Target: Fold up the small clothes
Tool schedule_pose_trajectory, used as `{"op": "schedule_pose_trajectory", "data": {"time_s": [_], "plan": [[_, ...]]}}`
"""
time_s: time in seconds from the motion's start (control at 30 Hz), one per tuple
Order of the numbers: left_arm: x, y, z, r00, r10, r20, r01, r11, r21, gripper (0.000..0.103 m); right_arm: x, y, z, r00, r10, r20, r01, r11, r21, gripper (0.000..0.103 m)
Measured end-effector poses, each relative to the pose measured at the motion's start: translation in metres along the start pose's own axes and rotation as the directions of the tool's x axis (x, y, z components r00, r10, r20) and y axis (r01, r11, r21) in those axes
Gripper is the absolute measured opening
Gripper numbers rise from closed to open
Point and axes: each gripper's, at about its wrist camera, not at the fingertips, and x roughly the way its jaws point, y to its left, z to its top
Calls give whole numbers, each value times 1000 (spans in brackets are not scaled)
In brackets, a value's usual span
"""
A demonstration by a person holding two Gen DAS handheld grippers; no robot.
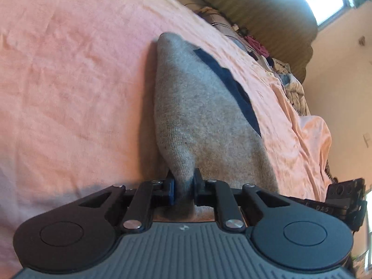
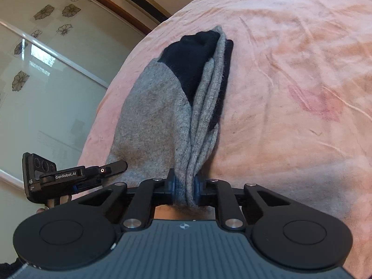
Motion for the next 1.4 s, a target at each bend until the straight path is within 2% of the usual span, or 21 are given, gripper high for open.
{"op": "schedule_pose_trajectory", "data": {"time_s": [0.17,0.23,0.3,0.33,0.37,0.43,0.6,0.7,0.73,0.77,0.8,0.87,0.97,1.0,1.03,1.07,1.13,1.23,1.27,1.33,1.4], "plan": [[-14,-3,-13,999,38,-10,-36,991,132,13,-12,-3,-12,999,-1,-37,0,999,-39,22],[-13,1,-18,999,39,-6,-38,988,148,16,-11,-10,-13,999,-1,-35,1,1000,-22,32],[-21,1,-11,1000,5,-5,-4,989,145,31,-22,-11,-4,999,26,24,-26,1000,-9,51],[-25,1,-5,1000,-10,15,8,991,133,51,-29,-10,4,997,36,74,-36,999,-10,68],[-29,1,3,998,-24,50,18,993,120,81,-34,-10,14,992,41,118,-41,999,-9,80],[-34,-1,24,987,-18,162,1,995,103,98,-34,-11,42,985,23,171,-22,1000,-7,83],[19,2,85,987,62,147,-67,997,30,97,20,-36,117,986,-64,156,48,993,105,83],[59,0,109,991,96,90,-99,995,30,95,60,-45,138,993,-52,103,36,988,151,80],[70,-1,114,992,105,72,-108,993,41,83,68,-42,140,994,-39,102,25,990,135,66],[80,-3,119,990,134,54,-136,990,45,33,77,-37,141,996,-48,81,39,993,114,21],[86,-5,123,990,134,44,-136,989,51,23,78,-29,142,993,-68,92,63,996,61,23],[84,-16,124,979,167,116,-180,978,105,17,70,-16,141,986,-81,148,88,995,-42,21],[94,-24,110,963,222,156,-254,939,233,16,77,-43,139,985,-111,134,109,994,23,18],[93,-26,103,957,224,185,-268,928,258,17,75,-49,134,984,-79,161,75,997,33,19],[89,-29,99,952,231,201,-282,919,276,18,73,-51,130,983,-66,173,57,997,57,21],[82,-32,95,948,234,216,-290,915,280,19,68,-52,127,981,-52,185,37,996,84,33],[59,-38,84,934,235,271,-308,911,274,19,50,-41,116,971,-88,224,72,994,77,44],[17,-46,53,917,187,351,-297,910,290,20,17,-6,90,948,-79,308,95,995,-37,44],[7,-50,41,917,145,371,-271,910,314,20,10,8,79,948,-40,316,73,993,-93,44],[4,-62,20,937,87,338,-221,897,383,21,13,27,64,962,20,272,21,989,-146,45],[23,-72,6,962,106,253,-213,871,443,21,32,38,56,977,1,211,35,985,-167,50]]}}
